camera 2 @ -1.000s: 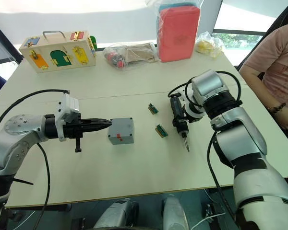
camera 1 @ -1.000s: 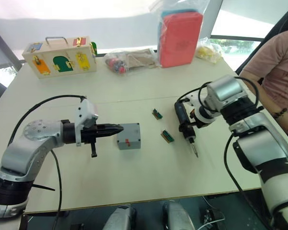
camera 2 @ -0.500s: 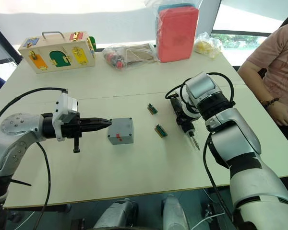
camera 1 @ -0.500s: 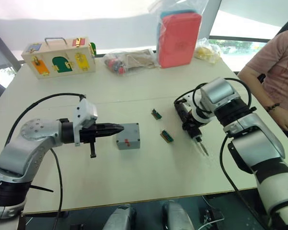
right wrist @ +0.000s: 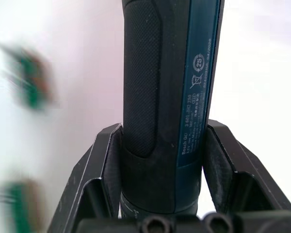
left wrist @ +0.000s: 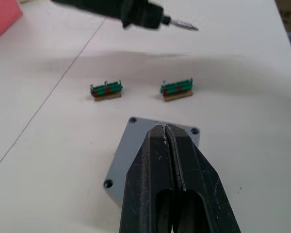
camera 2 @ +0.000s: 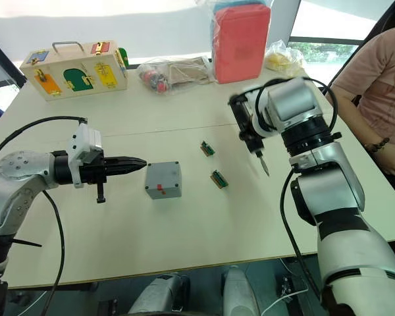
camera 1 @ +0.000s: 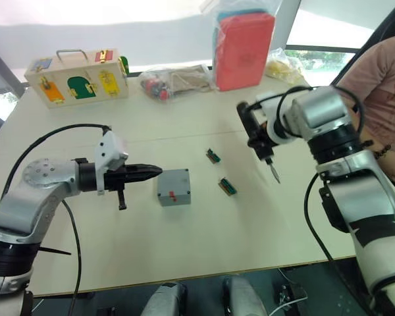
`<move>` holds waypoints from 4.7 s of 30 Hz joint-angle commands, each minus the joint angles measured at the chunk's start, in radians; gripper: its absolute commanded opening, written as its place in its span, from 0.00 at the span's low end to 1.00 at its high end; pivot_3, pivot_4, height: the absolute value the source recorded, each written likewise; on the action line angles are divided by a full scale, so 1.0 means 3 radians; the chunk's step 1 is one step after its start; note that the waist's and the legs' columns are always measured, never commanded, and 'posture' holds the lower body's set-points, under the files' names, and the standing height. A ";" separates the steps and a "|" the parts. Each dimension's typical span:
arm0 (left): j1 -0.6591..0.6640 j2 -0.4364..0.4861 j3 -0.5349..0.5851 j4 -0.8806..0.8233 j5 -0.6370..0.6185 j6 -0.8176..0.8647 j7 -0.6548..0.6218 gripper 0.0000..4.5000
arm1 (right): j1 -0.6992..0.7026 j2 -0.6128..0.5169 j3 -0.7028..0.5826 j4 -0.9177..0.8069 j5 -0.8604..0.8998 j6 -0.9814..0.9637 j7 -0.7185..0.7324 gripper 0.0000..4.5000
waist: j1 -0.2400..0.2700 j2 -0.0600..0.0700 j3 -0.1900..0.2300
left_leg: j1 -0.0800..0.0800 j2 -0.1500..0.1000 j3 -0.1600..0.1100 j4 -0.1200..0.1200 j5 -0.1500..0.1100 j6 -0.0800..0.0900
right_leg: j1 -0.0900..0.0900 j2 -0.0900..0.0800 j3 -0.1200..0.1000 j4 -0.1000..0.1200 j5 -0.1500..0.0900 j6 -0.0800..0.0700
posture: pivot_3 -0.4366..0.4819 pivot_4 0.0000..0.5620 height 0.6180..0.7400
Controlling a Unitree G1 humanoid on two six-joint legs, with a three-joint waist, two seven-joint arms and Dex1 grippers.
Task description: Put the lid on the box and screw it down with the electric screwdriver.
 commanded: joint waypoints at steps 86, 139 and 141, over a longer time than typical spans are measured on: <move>-0.0175 -0.0659 -0.0789 0.0995 0.0947 -0.0420 0.0009 0.00 | 0.2629 0.1250 0.0213 -0.1084 -0.0254 -0.3632 0.0191 0.41 | 0.0003 -0.0009 -0.0093 | 0.0093 -0.0002 -0.0014 -0.0014 -0.0003 0.0004 | 0.0086 0.0014 0.0008 -0.0004 -0.0002 0.0001 | 0.48 0.27 1.00; -0.0275 -0.0183 0.0198 -0.0451 -0.0356 0.0526 -0.0052 0.00 | 0.0784 -0.0942 0.0206 -0.0952 0.0675 0.0795 -0.0084 0.41 | 0.0065 0.0000 -0.0002 | 0.0022 -0.0001 -0.0005 -0.0006 -0.0008 0.0002 | 0.0018 0.0001 0.0012 -0.0005 -0.0006 -0.0002 | 0.48 0.27 1.00; -0.0270 -0.0159 0.0234 -0.0503 -0.0423 0.0567 -0.0020 0.00 | 0.0718 -0.0922 0.0315 -0.0724 0.0628 0.0765 -0.0040 0.41 | 0.0078 -0.0002 -0.0001 | 0.0022 -0.0001 -0.0006 -0.0005 -0.0009 0.0002 | 0.0018 0.0001 0.0011 -0.0006 -0.0006 -0.0002 | 0.48 0.27 1.00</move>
